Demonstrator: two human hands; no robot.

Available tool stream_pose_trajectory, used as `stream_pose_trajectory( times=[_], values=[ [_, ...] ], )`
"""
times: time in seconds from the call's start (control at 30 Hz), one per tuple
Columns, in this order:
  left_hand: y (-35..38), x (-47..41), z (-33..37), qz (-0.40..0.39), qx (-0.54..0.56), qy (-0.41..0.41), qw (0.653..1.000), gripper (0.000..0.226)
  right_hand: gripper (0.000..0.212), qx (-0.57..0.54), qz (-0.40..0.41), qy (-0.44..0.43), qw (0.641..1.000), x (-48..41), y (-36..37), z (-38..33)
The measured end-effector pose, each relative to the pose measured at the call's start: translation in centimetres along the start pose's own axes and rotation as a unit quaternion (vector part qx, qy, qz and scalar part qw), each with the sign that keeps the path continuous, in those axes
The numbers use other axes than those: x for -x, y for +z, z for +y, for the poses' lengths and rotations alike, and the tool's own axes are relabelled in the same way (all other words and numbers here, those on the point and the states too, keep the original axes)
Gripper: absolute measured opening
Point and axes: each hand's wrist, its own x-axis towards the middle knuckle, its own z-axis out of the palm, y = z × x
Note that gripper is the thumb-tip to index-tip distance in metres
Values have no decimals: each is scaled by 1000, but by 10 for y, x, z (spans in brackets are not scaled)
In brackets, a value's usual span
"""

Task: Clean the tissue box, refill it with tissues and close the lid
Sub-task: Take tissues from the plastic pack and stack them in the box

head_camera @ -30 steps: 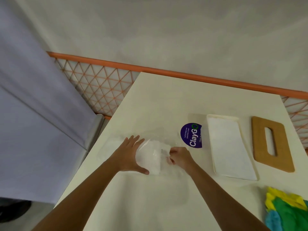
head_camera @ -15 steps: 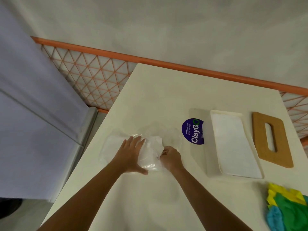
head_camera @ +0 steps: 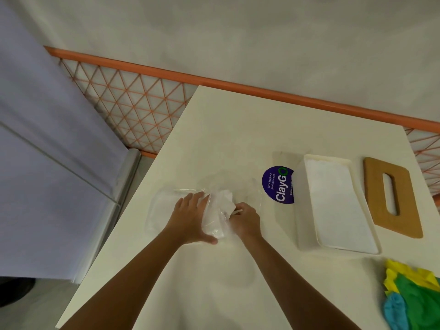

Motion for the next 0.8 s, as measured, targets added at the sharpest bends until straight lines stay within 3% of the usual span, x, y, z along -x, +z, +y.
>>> stream_pose_trajectory(
  times=[0.13,0.3,0.4,0.47,0.6,0.73,0.8],
  values=[
    [-2,0,2,-5,-1,-4,1000,119,35,32,-19,-54,998,1,-3,-1],
    [-4,7,2,13,41,2,999,122,24,-35,-37,-61,997,-4,-18,1],
    [-2,12,2,22,72,5,997,120,9,-115,-23,-26,993,-7,-27,10],
    [0,15,2,26,73,11,997,119,11,-154,-22,27,988,-8,-28,19],
    [2,18,3,31,66,18,997,116,4,-153,-49,104,982,-8,-25,30],
    [1,18,3,8,58,9,998,121,18,-206,-58,107,971,-8,-27,24],
    [1,18,2,-12,57,15,998,132,14,-209,-83,92,970,-7,-29,19]
  ],
)
